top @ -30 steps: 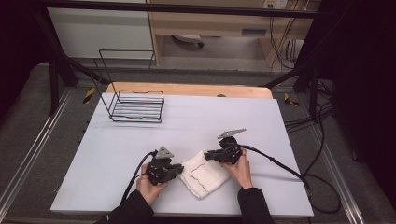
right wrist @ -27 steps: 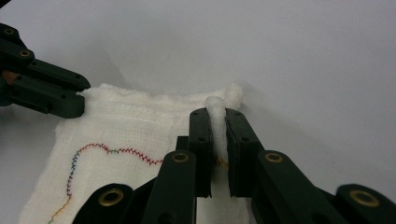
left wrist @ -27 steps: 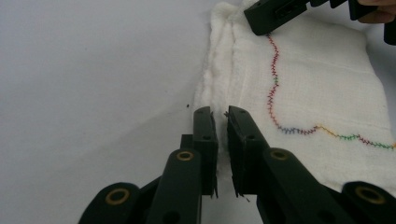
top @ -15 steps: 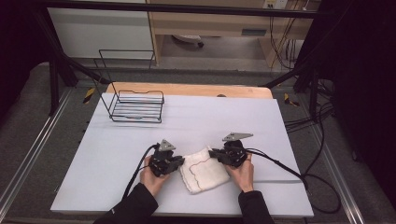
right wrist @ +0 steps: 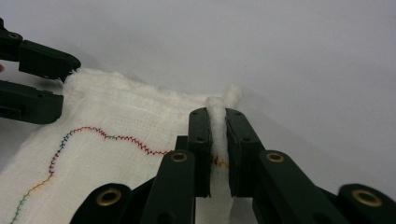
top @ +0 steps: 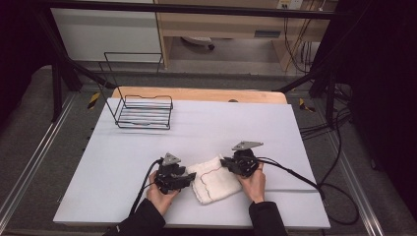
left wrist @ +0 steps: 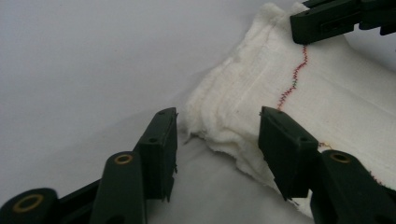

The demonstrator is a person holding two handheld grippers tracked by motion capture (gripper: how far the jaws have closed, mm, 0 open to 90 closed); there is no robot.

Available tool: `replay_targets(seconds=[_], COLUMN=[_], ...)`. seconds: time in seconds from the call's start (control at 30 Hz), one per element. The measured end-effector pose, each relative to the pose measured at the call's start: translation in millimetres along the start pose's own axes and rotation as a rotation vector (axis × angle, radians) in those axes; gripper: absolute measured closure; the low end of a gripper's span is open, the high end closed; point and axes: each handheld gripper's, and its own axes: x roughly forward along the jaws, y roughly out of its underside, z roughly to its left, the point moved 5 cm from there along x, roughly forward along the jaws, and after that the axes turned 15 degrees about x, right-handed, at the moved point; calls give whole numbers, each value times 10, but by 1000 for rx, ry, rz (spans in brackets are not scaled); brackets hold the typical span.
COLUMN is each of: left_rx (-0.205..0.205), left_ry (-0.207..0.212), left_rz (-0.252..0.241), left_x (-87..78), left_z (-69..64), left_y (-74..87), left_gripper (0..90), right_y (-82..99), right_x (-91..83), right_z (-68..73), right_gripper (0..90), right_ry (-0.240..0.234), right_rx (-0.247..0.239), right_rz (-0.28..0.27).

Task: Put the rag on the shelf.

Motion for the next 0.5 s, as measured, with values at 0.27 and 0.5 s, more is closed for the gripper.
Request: replay_targets(seconds=[0.27, 0.5], left_rx=[-10, -26], left_ry=[-15, -28], left_rz=[-6, 7], left_x=[59, 121], left_z=[-94, -111], left_y=[-31, -71], left_gripper=[599, 707], right_y=[1, -17], right_x=[-5, 5], right_z=[2, -13], right_gripper=[809, 713], right_ry=[0, -7], right_rx=[-8, -22], right_rz=[0, 4])
